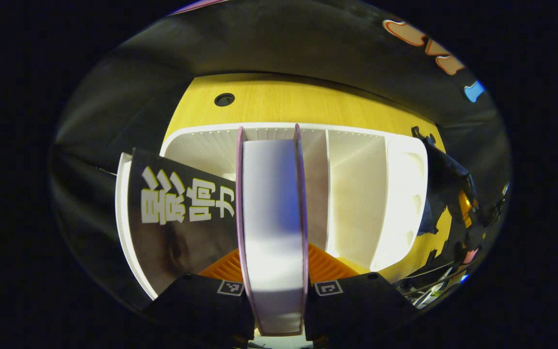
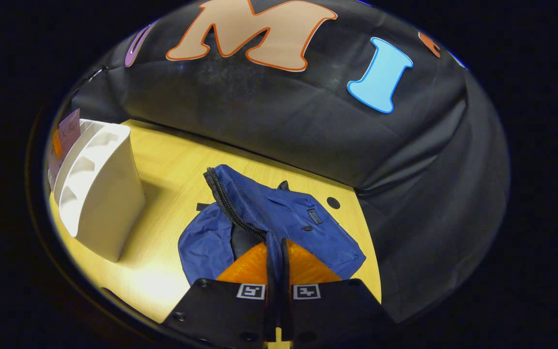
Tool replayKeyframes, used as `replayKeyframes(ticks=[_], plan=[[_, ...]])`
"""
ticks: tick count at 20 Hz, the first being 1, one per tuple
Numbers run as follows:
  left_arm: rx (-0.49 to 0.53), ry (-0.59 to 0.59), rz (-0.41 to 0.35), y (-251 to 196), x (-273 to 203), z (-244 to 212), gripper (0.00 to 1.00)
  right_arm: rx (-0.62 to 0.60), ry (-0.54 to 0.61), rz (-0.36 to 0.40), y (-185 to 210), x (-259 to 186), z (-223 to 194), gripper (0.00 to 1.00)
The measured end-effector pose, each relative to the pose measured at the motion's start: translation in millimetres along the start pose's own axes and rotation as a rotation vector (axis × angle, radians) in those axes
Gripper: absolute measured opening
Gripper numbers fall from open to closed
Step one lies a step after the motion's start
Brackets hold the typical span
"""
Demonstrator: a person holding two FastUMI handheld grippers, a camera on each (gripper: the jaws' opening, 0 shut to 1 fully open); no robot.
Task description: Open the schoolbag, grab two books from the bookshelf and put them into the schoolbag.
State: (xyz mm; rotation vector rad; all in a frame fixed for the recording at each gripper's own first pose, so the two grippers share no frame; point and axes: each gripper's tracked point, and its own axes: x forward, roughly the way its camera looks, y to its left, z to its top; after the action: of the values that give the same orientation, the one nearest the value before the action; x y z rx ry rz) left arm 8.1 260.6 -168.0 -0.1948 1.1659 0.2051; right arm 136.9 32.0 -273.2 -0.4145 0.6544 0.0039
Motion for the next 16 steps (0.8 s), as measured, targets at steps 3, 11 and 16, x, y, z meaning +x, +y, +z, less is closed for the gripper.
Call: replayKeyframes(ticks=[3,11,16], plan=[[-0.023,-0.051,0.0,2,-27,0,0.38,0.014,0.0,0.009,-6,-2,0,0.07],[-0.129,-0.154,-0.046,-22,-108,-12,0.38,0.045,-0.013,0.059,-10,-5,3,0.07],[-0.165,-0.265,-0.101,-60,-162,-13,0.37,0.063,-0.028,0.103,-17,-9,5,0.07]])
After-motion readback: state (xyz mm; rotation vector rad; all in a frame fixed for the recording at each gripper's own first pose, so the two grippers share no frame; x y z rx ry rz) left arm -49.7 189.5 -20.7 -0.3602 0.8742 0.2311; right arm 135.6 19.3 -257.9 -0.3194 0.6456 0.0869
